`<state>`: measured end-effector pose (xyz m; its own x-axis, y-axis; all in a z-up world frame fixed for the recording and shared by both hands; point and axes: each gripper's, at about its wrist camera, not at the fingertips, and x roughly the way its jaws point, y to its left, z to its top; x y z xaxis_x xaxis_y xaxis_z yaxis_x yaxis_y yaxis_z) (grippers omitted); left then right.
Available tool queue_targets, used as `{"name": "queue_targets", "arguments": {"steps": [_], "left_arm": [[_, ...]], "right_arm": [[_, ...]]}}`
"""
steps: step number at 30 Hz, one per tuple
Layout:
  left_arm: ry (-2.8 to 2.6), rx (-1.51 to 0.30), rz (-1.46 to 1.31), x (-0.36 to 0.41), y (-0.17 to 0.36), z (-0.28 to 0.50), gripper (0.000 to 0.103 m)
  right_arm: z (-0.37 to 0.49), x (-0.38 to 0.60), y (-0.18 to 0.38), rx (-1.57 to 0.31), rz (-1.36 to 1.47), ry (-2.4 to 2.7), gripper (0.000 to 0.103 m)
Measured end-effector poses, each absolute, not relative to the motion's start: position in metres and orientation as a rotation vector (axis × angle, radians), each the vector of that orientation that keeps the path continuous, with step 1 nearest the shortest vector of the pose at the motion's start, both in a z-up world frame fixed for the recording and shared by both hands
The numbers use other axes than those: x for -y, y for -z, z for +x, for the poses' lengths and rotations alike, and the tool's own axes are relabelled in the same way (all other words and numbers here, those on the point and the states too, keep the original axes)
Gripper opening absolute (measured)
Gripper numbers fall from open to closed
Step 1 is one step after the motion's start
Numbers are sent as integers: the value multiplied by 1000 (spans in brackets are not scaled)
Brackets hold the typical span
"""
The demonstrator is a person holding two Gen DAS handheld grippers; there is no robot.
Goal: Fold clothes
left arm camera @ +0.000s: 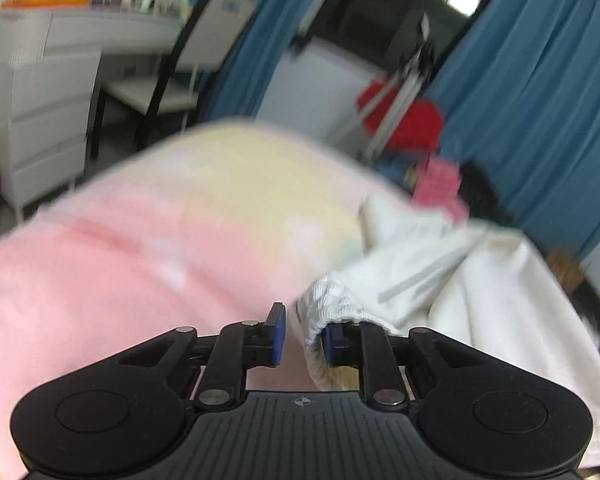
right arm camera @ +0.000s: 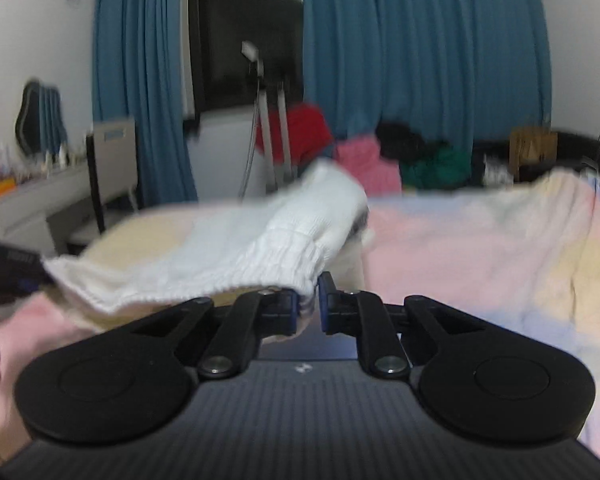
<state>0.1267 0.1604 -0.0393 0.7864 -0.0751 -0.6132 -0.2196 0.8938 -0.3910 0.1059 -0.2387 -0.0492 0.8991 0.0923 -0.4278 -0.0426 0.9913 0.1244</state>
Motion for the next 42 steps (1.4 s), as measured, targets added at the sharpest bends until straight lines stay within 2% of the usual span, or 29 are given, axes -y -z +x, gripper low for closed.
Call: {"name": "queue_targets", "arguments": {"steps": [2,4,5,6,10,12,14,15,17,18,19,21,23,25,26,27,28,29,30,32,35,38,42], "left_arm": [[-89,-736,-460,-161,47,121,22],[-86,-800,-428,-160,52,115,30],[-75,-833,-401,-160,53,112,40],[-57,-842,-384,-161,53,109,49],[-8,-797,-403,-169,42,88,64],[44,-752,-430,-174,36,79,79],[72,-710,-448,-174,33,76,82],[76,-693,-458,-174,33,77,83],[76,-680,-465,-170,39,84,84],[64,-688,-462,-167,44,89,84],[52,-696,-458,-164,49,94,84],[25,-718,-463,-160,61,109,84],[-6,-746,-479,-158,76,128,80],[-28,-760,-505,-156,86,138,71],[-28,-765,-517,-156,91,142,63],[-23,-771,-524,-157,96,147,51],[-18,-779,-521,-157,100,150,44],[-21,-781,-512,-156,102,152,42],[-26,-774,-507,-156,103,153,33],[-18,-751,-520,-158,99,153,18],[-23,-679,-529,-162,79,148,14],[-19,-576,-471,-170,41,146,13],[-72,-474,-506,-218,-19,154,13]], "right_arm": [[103,245,66,-567,160,-77,15],[103,253,85,-691,233,-83,15],[102,255,91,-733,261,-85,15],[101,258,91,-743,288,-88,15],[93,271,81,-737,410,-113,17],[82,278,78,-734,462,-132,17],[72,282,76,-714,509,-156,20],[69,285,73,-695,530,-169,24],[65,290,67,-645,571,-200,46],[68,292,63,-617,584,-210,67],[70,294,62,-587,596,-208,75],[78,295,66,-575,614,-179,75],[92,297,79,-607,639,-157,75],[109,297,94,-644,656,-143,75],[117,297,101,-662,664,-136,73],[125,297,108,-681,672,-128,69],[133,297,115,-699,681,-121,64],[138,294,120,-715,679,-124,50],[142,290,123,-731,675,-130,42],[144,285,127,-737,681,-146,35],[132,280,123,-692,728,-186,25],[114,266,111,-663,781,-235,24],[108,207,97,-651,793,-354,23]]}}
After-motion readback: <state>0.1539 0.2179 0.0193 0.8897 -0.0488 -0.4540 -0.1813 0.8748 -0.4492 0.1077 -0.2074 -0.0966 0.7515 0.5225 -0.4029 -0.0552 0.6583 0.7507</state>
